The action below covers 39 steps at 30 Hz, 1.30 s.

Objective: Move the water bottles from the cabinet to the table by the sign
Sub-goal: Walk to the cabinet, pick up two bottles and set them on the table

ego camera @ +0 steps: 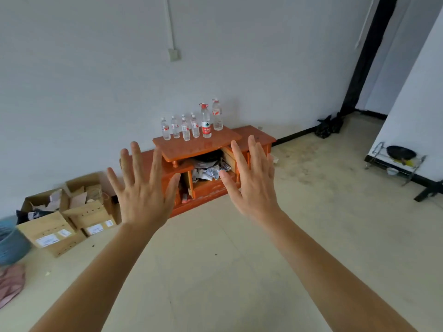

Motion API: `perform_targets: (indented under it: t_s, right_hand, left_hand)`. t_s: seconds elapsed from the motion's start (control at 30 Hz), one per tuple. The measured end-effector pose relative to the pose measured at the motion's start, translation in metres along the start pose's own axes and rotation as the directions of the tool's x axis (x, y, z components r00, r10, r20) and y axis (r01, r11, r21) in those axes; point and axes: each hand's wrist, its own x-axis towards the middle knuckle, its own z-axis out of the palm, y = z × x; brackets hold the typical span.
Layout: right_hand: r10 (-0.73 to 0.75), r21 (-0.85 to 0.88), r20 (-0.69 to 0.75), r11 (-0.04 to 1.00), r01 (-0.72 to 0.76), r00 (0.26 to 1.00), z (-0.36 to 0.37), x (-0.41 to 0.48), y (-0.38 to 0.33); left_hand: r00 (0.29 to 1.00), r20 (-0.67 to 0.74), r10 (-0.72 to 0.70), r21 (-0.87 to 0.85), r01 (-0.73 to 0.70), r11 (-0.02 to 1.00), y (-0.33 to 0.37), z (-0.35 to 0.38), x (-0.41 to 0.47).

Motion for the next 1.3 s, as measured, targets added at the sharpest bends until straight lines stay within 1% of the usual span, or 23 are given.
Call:
perform_targets:
  t_s: [0.1,0.2,0.33,0.43,0.53,0.67,0.73,0.8,0.9,1.03,1.1,1.13,1.2,1.3]
  right_hand:
    - [-0.005,-0.028,-0.004,1.000,0.005,1.000,0.051,0.060,0.005]
    - [0.009,-0.038,0.005,0.999,-0.008,1.000,0.092,0.121,0.011]
    - [0.040,-0.049,-0.004,0.998,-0.041,0.999,0.135,0.184,0.034]
    - [0.053,-0.040,-0.001,0.998,-0.053,0.999,0.173,0.221,0.062]
    - [0.065,-0.033,0.004,0.997,-0.065,0.998,0.222,0.273,0.105]
    - [0.090,-0.009,0.033,0.996,-0.090,0.995,0.285,0.338,0.168]
    - [0.114,0.002,0.054,0.993,-0.115,0.992,0.315,0.387,0.203]
    - [0.127,0.013,0.089,0.992,-0.128,0.988,0.336,0.433,0.226]
    - [0.084,0.029,0.122,0.996,-0.088,0.989,0.366,0.499,0.246]
    - [0.025,0.068,0.172,0.997,-0.037,0.985,0.425,0.568,0.258]
    - [0.004,0.064,0.183,0.998,-0.016,0.983,0.449,0.582,0.262]
    - [-0.021,0.073,0.208,0.997,0.006,0.978,0.477,0.601,0.263]
    - [-0.044,0.076,0.240,0.997,0.026,0.970,0.511,0.620,0.267]
    - [-0.050,0.071,0.295,0.997,0.030,0.954,0.580,0.665,0.265]
  left_hand:
    - [1.000,-0.014,-0.020,0.003,0.020,1.000,-0.026,0.035,0.061]
    - [1.000,0.002,-0.008,0.016,0.008,1.000,-0.051,0.071,0.129]
    - [1.000,0.020,0.010,0.020,-0.011,1.000,-0.063,0.119,0.203]
    - [1.000,0.023,0.020,0.012,-0.020,1.000,-0.063,0.166,0.243]
    - [0.998,0.056,0.023,0.012,-0.024,1.000,-0.059,0.230,0.295]
    - [0.995,0.091,0.046,0.047,-0.050,0.998,-0.048,0.313,0.366]
    - [0.992,0.124,0.032,0.078,-0.042,0.996,-0.038,0.354,0.415]
    - [0.990,0.139,0.023,0.089,-0.036,0.995,-0.033,0.382,0.453]
    - [0.992,0.120,0.030,0.127,-0.045,0.991,-0.037,0.414,0.502]
    - [0.991,0.131,-0.037,0.149,0.017,0.989,-0.069,0.457,0.553]
    - [0.990,0.135,-0.048,0.175,0.023,0.984,-0.085,0.474,0.564]
    - [0.985,0.161,-0.064,0.179,0.035,0.983,-0.103,0.495,0.579]
    - [0.979,0.184,-0.093,0.192,0.057,0.980,-0.124,0.522,0.594]
    - [0.964,0.227,-0.138,0.214,0.089,0.973,-0.171,0.575,0.634]
